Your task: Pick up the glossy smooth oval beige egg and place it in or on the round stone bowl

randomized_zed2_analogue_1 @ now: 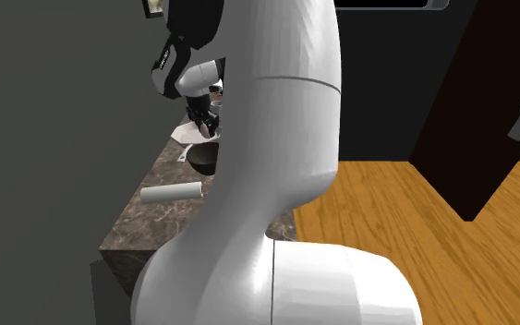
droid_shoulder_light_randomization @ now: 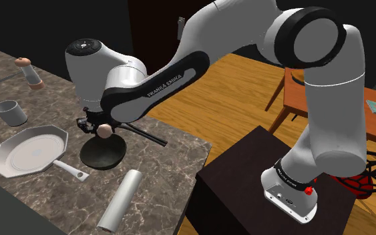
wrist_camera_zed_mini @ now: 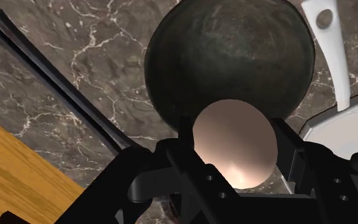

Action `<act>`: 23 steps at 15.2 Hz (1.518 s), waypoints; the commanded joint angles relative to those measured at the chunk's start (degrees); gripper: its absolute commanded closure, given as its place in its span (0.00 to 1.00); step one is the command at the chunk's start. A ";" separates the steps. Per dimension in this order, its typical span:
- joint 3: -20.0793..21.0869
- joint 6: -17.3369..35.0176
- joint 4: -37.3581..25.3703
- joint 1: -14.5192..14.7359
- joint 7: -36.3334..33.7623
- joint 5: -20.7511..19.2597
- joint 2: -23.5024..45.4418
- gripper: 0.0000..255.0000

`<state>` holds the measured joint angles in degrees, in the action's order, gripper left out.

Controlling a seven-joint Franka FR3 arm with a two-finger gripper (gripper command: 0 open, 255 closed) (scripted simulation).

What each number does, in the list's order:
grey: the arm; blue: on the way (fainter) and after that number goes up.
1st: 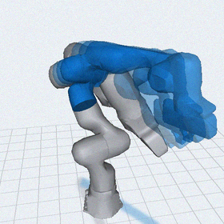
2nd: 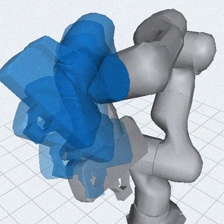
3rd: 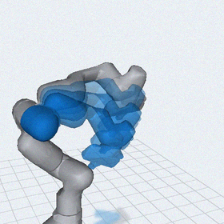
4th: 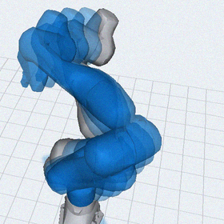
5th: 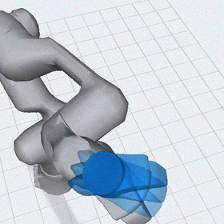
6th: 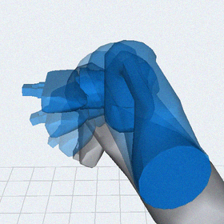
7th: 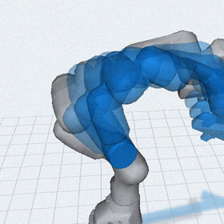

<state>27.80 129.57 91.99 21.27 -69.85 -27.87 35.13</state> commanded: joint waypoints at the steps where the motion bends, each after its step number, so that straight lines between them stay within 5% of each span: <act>1: -0.73 -3.37 -8.01 2.84 0.00 -0.74 4.84 1.00; 23: -3.28 3.27 -6.89 4.22 -2.46 -3.81 10.58 1.00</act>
<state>24.52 132.83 85.09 25.48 -72.31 -31.68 45.71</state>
